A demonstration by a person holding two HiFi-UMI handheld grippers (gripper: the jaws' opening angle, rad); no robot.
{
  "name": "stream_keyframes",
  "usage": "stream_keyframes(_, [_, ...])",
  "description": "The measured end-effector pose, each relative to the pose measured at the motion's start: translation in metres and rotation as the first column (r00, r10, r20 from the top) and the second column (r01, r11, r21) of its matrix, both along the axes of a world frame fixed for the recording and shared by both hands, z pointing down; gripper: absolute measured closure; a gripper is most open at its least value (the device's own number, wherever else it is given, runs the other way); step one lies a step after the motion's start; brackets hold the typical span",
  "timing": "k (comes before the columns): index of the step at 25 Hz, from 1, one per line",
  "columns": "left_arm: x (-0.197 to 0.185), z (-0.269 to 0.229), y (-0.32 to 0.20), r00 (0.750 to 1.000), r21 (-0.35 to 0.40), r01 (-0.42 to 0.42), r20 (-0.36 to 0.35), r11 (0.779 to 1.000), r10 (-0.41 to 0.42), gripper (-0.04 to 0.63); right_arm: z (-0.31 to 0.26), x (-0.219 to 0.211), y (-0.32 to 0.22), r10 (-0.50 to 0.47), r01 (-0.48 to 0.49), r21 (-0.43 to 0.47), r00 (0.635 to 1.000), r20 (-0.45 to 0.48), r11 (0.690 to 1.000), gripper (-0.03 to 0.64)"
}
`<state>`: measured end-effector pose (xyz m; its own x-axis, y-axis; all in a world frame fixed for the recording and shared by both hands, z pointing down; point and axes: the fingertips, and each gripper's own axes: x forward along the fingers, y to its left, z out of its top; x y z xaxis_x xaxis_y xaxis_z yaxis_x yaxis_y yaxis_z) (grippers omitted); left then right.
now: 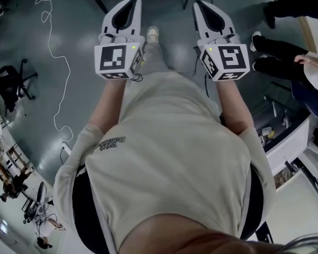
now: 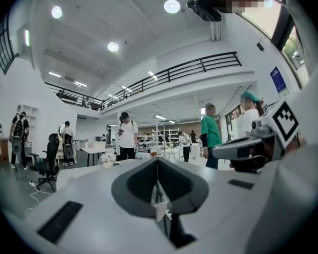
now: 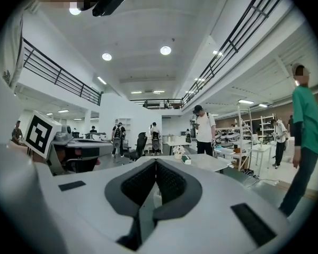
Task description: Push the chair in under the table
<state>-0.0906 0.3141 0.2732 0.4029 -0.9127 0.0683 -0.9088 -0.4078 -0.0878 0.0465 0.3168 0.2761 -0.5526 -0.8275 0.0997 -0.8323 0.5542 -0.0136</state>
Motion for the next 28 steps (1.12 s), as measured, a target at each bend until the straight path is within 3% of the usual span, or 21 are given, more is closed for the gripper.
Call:
stream_keyframes(8, [-0.004, 0.011, -0.074, 0.999, -0.016, -0.038, -0.03, 0.999, 0.037, 0.584, 0.017, -0.01, -0.074, 0.006, -0.007, -0.046, 1.0, -0.015, 0.999, 0.607])
stream_keyframes(19, [-0.03, 0.024, -0.179, 0.998, -0.055, -0.066, 0.013, 0.996, 0.067, 0.584, 0.032, -0.046, -0.175, -0.019, 0.014, -0.114, 0.999, -0.049, 0.993, 0.607])
stream_keyframes(28, [-0.045, 0.034, -0.264, 0.99, -0.083, -0.134, 0.024, 0.987, 0.137, 0.584, 0.034, -0.063, -0.263, 0.02, -0.034, -0.136, 0.995, -0.1, 0.99, 0.607])
